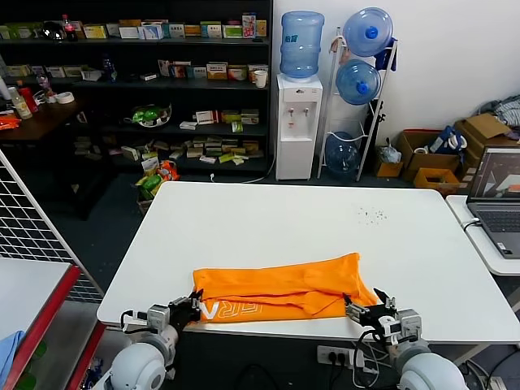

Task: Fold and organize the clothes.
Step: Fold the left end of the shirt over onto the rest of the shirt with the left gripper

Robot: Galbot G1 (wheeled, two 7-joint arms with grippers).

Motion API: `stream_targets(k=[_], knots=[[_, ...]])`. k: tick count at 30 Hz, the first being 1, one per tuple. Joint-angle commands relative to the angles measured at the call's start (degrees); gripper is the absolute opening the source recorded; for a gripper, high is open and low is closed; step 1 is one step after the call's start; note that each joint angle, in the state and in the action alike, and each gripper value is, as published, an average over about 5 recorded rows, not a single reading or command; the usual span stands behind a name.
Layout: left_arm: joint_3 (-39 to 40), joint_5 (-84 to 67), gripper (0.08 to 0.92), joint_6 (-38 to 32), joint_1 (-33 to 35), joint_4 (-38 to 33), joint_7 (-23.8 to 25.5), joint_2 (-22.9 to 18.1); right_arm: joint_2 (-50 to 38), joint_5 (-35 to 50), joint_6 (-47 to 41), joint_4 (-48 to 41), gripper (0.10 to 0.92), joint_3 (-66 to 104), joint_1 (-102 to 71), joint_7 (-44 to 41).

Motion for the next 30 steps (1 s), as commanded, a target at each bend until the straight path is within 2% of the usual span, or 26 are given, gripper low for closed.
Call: stream_targets(k=[1,6,11,13,16,21,24,27,30], knots=[[-3.5,-1.8,0.104,0.9,-1.7,2.1,0.8,7.1,0.2,0.2,0.1,0.5,0.823,0.0,-0.3,0.1],[-7.0,-1.2,0.104,1.4,-4.8,7.0,1.7,13.0,0.5,0.0,0.5,1.2,0.823,0.0,-0.8,0.1],[-9.5,0.4,0.104,1.0,-7.7,11.2,2.6,16.4,0.7,-0.9,1.4,1.8,0.823,0.1,-1.1,0.3],[-10.3,0.1,0.104,0.8,-8.1,11.2,2.8,17.0,0.8,-1.5,2.1,1.8,0.823,0.2,-1.2,0.4],[-11.0,-1.6,0.104,1.3,-6.8,6.4,2.5,17.2,1.2,-3.1,3.7,1.3,0.823,0.4,-1.3,0.5],[-9.2,-7.6,0.104,3.9,-3.5,-7.5,0.1,15.1,2.6,-8.0,8.4,-0.6,0.823,1.2,-1.6,0.2],[-6.3,-11.0,0.104,5.2,-2.3,-13.7,-1.6,12.1,3.8,-11.4,11.5,-2.1,0.823,2.2,-2.2,-0.2],[-2.6,-13.4,0.104,6.4,-2.3,-17.5,-3.1,7.7,5.0,-13.1,13.4,-3.5,0.823,3.2,-2.8,-0.5],[1.6,-14.0,0.104,7.1,-4.3,-17.5,-3.8,3.0,6.1,-13.8,13.9,-4.2,0.823,3.8,-3.2,-0.7]])
